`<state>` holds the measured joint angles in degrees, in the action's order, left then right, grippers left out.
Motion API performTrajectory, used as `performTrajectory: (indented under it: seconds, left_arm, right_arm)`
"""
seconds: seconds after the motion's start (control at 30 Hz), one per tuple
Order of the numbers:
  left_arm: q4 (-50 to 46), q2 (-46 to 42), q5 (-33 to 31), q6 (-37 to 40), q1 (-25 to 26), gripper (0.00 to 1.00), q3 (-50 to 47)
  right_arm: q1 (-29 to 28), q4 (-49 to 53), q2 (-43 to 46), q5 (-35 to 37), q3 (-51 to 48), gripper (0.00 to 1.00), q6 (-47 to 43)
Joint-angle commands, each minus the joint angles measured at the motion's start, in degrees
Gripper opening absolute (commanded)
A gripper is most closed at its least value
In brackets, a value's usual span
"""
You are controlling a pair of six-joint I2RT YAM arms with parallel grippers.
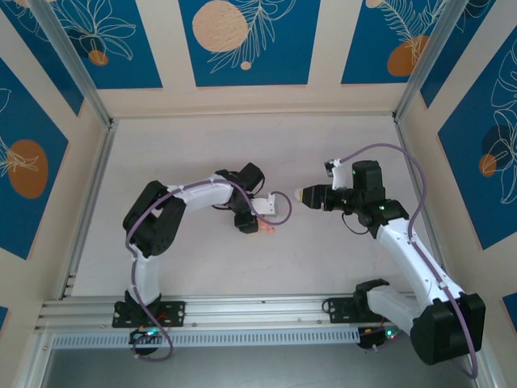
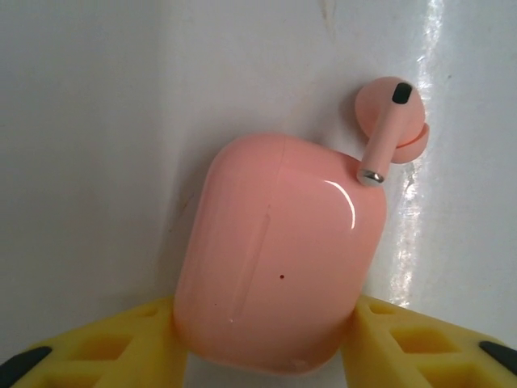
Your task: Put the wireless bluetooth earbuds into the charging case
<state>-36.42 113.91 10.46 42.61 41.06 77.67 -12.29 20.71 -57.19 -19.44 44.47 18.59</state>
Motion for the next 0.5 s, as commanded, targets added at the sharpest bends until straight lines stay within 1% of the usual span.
performTrajectory:
  seconds: [0.0, 0.2, 0.3, 0.47]
  left_arm:
    - [1.24, -2.20, -3.10, 1.72, 0.38, 0.46, -2.24]
    - [2.93, -6.37, -0.95, 2.06, 0.43, 0.43, -5.60]
    - [5.78, -8.67, 0.15, 1.58, 0.46, 0.42, -8.32]
    - [8.84, -11.12, -0.26, 0.79, 0.47, 0.41, -11.49]
  right_arm:
    - [0.24, 2.11, 2.62, 0.17, -1.28, 0.55, 1.31]
    - [-0.01, 2.62, 5.29, -1.16, -2.74, 0.55, 2.21]
    - [0.02, 2.76, 5.00, -2.80, -2.70, 0.54, 2.96]
    - [0.06, 2.50, 2.16, -6.12, -2.35, 0.55, 4.36]
